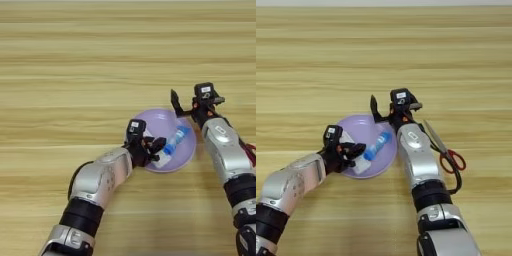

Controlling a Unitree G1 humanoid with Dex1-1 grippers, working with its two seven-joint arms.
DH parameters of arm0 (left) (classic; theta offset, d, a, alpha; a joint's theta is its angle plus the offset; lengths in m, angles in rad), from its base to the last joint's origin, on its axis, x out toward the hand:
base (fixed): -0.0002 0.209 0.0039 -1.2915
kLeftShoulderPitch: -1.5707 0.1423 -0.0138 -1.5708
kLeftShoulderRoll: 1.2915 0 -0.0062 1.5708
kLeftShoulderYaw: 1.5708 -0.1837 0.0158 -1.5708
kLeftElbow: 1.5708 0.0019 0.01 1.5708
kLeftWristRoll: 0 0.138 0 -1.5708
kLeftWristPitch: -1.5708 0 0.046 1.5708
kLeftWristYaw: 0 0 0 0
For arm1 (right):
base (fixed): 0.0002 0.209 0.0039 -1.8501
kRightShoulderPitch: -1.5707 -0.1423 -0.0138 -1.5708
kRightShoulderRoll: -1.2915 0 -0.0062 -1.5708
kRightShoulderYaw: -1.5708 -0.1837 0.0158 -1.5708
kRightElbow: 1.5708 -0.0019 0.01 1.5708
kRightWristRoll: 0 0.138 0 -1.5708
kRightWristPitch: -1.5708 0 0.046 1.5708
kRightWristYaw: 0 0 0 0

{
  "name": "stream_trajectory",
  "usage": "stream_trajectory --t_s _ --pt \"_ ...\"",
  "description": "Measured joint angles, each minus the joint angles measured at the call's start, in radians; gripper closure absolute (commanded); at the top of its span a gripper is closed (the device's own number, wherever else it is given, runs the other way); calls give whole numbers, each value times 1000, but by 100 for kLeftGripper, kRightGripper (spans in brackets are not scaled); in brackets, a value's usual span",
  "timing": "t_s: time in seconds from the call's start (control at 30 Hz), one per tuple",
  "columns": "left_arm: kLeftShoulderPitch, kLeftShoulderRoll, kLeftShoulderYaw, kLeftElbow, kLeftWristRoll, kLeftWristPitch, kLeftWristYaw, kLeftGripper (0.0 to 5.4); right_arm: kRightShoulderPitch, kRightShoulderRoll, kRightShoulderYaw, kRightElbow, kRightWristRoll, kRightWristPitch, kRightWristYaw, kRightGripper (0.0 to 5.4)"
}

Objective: Move the objects on the table

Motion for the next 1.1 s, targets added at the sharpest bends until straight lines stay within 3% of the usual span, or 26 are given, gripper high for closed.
stream_trajectory --t_s 0.37,0.73,0.87,1.1 --pt "0 1 -2 -6 -16 -16 -18 187 0 0 0 -1 0 0 0 0" --pt "-42 -5 82 62 32 -159 24 94 1 -5 21 -1 -13 16 8 0" --pt "-50 -6 95 89 69 -216 34 58 1 -6 21 -2 -13 16 9 0" --pt "-91 33 115 180 211 -412 100 3 3 -10 23 -3 -14 17 13 0"
